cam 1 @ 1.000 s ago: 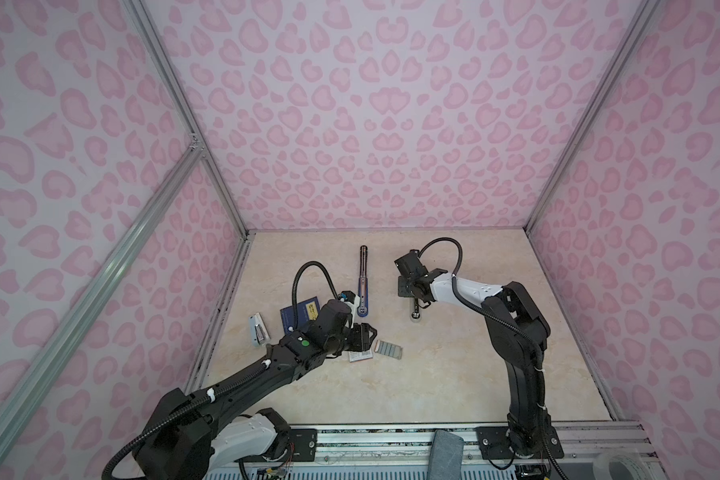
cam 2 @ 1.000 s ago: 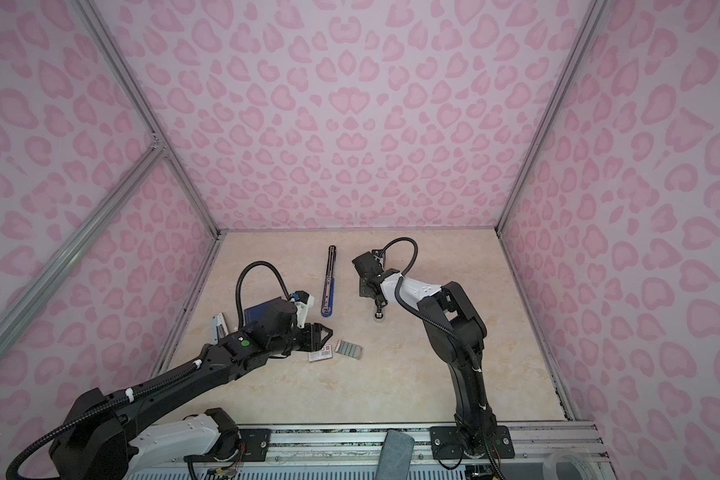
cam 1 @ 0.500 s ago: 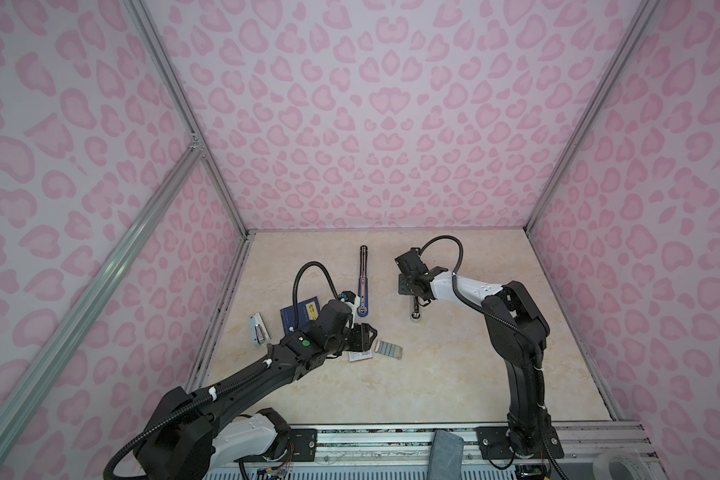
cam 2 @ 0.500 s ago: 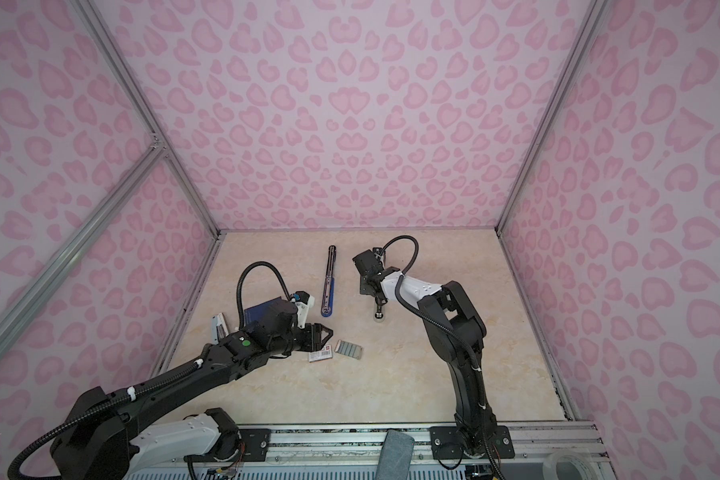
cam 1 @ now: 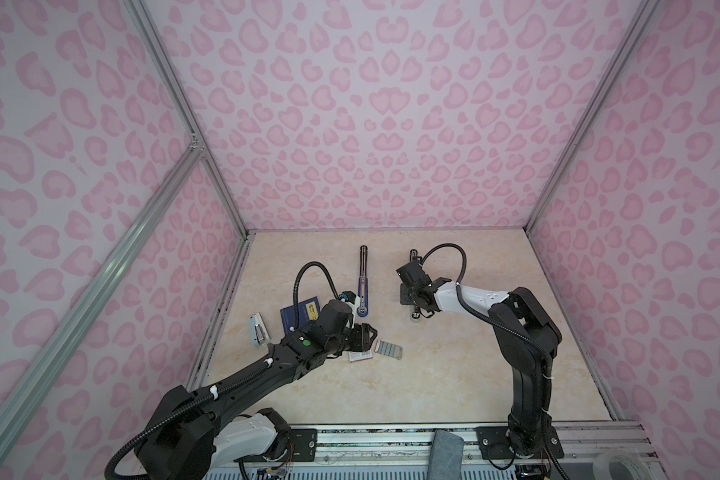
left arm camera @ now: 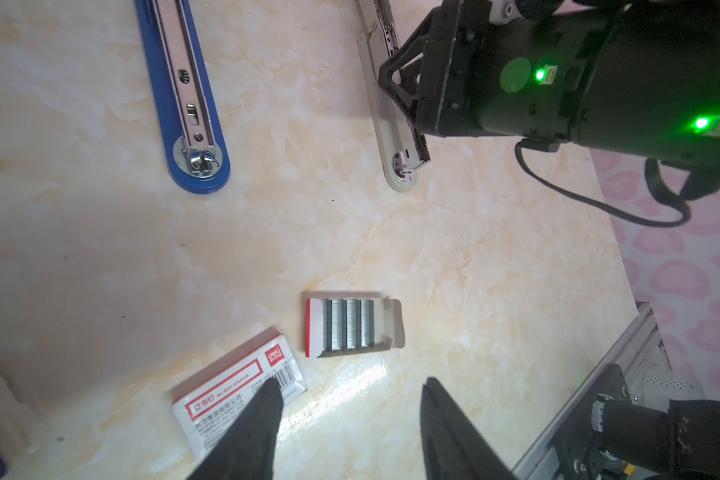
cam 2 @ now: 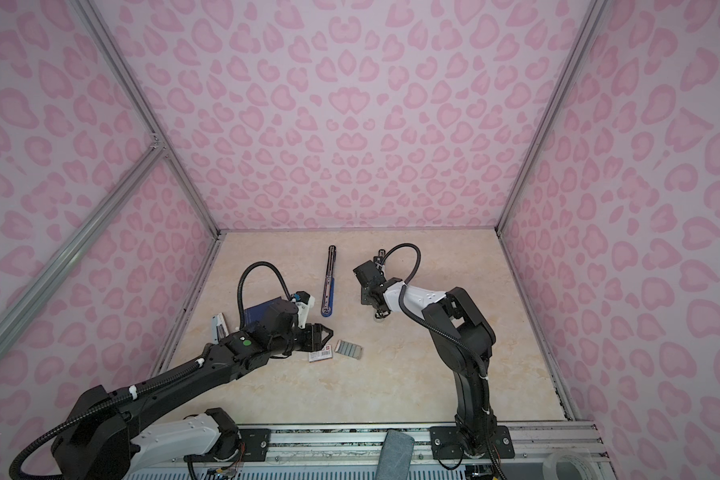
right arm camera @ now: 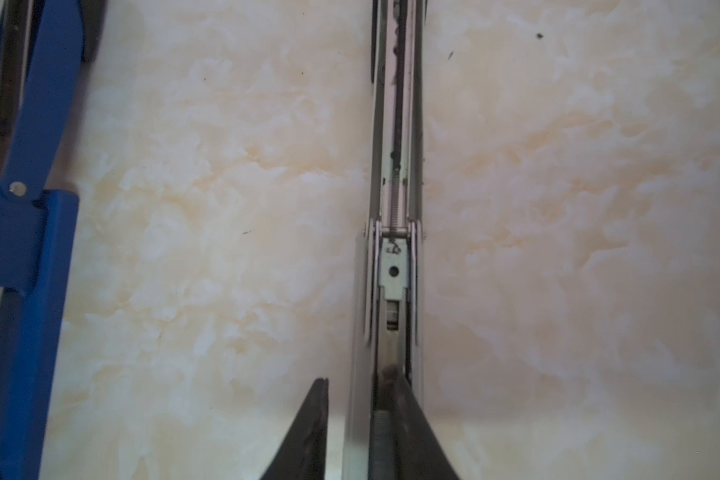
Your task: Load the staples into the stapler
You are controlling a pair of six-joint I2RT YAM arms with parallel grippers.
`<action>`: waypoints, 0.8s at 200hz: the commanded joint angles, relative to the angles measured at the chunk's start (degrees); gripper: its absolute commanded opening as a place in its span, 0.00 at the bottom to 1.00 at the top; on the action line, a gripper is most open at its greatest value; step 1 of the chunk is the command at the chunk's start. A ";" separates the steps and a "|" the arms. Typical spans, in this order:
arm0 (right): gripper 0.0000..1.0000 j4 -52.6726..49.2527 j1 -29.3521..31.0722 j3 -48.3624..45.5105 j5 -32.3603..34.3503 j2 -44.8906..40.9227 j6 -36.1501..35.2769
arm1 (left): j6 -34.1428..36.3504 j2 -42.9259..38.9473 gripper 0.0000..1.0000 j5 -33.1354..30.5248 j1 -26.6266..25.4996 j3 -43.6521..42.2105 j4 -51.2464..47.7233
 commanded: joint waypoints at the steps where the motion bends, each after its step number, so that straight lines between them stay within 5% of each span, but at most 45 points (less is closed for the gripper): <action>1: 0.27 -1.74 0.65 -2.51 -0.93 -1.15 1.25 | -0.28 0.21 0.57 0.19 -0.05 0.27 1.71; 85: 0.27 -2.07 2.90 -7.66 -1.47 -9.06 1.27 | -0.36 0.91 0.57 0.47 -0.05 0.80 1.90; 160: 0.39 -2.59 -0.52 -10.70 -3.05 -13.37 -0.12 | -0.37 1.22 0.57 0.30 -0.05 0.89 2.01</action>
